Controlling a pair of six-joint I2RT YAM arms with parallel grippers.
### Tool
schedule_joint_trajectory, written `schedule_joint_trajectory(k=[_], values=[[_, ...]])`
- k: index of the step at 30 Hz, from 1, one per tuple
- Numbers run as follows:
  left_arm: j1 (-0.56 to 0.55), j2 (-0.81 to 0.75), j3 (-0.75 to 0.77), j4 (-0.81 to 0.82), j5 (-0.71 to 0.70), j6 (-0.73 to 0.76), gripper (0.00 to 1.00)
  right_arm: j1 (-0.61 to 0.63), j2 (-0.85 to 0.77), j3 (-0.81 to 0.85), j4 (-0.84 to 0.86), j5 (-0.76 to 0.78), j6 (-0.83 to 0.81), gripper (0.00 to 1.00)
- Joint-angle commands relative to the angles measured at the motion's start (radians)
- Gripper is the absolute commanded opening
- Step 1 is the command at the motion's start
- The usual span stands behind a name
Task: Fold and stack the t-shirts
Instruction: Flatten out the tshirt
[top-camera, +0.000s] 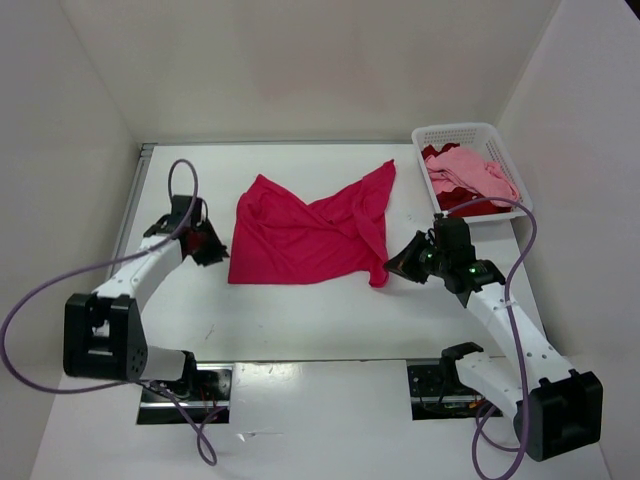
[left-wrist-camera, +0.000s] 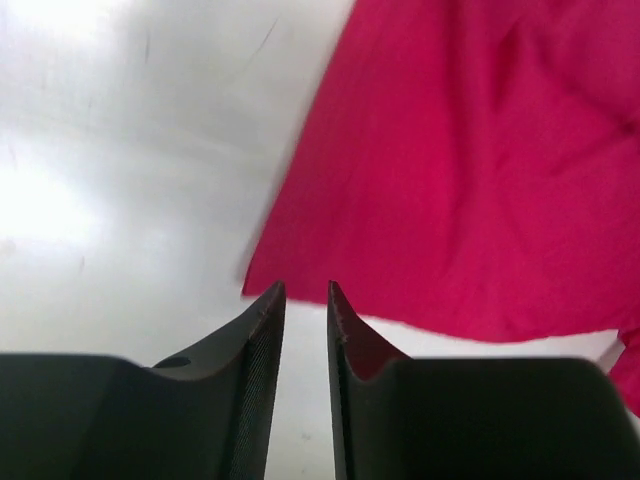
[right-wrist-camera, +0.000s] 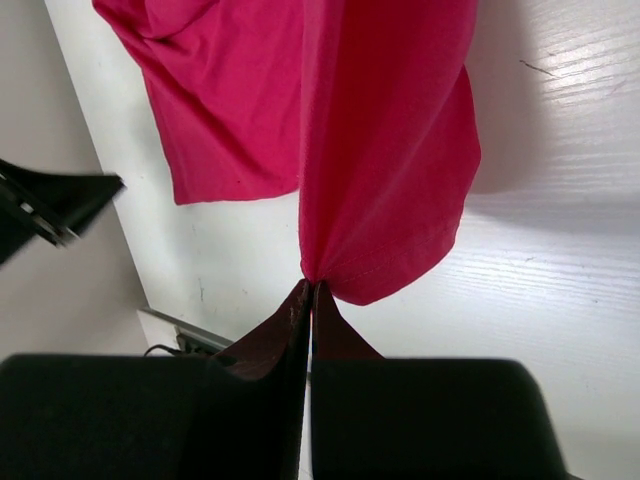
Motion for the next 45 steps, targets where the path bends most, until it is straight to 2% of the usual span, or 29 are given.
schedule_joint_trajectory(k=[1,3,6,7,14,19,22,23,26,27,30,31,34,38,39,42,43,45], values=[[0.019,-0.103,-0.124,0.008,0.090,-0.131,0.30,0.009,-0.006,0.004,0.038,-0.003,-0.003,0.00],[0.019,-0.157,-0.212,0.041,0.090,-0.214,0.33,0.009,-0.006,0.004,0.047,-0.012,-0.012,0.00],[0.019,-0.191,-0.253,0.053,0.066,-0.277,0.38,0.009,0.005,0.004,0.048,-0.012,-0.023,0.00],[0.019,-0.191,-0.269,0.068,0.066,-0.286,0.44,0.009,0.005,0.004,0.057,-0.021,-0.023,0.00],[0.019,-0.041,-0.304,0.165,0.108,-0.341,0.44,0.009,0.024,0.013,0.066,-0.031,-0.032,0.00],[0.019,-0.012,-0.304,0.183,0.085,-0.360,0.41,0.009,0.024,0.022,0.057,-0.021,-0.041,0.00],[0.019,0.010,-0.293,0.183,0.063,-0.360,0.29,0.009,0.024,0.032,0.057,-0.012,-0.041,0.00],[0.019,0.022,-0.281,0.183,0.046,-0.360,0.19,0.009,0.024,0.032,0.057,-0.012,-0.041,0.00],[0.019,0.033,-0.263,0.183,0.018,-0.360,0.04,0.009,0.033,0.055,0.057,-0.012,-0.041,0.00],[0.019,0.033,-0.229,0.183,0.000,-0.360,0.00,0.018,0.043,0.070,0.057,-0.002,-0.041,0.00],[0.010,-0.007,-0.134,0.139,-0.011,-0.309,0.00,0.018,0.057,0.139,0.010,0.034,-0.078,0.00],[-0.004,-0.054,-0.050,0.110,-0.028,-0.291,0.00,0.018,0.057,0.166,-0.011,0.084,-0.078,0.00],[-0.041,-0.152,0.081,0.027,-0.039,-0.219,0.00,0.018,0.057,0.318,-0.092,0.169,-0.127,0.00],[-0.014,-0.238,0.309,-0.065,0.006,-0.156,0.00,0.018,0.079,0.643,-0.189,0.304,-0.193,0.00],[0.011,-0.239,0.419,-0.082,0.006,-0.136,0.00,0.018,0.088,0.703,-0.202,0.331,-0.202,0.00],[0.034,-0.249,0.603,-0.140,0.015,-0.114,0.00,0.028,0.138,0.947,-0.253,0.368,-0.230,0.00],[0.034,-0.249,0.718,-0.160,0.015,-0.114,0.00,0.028,0.151,1.007,-0.264,0.368,-0.250,0.00],[0.057,-0.228,0.831,-0.188,0.004,-0.096,0.00,0.028,0.200,1.195,-0.285,0.409,-0.259,0.00]])
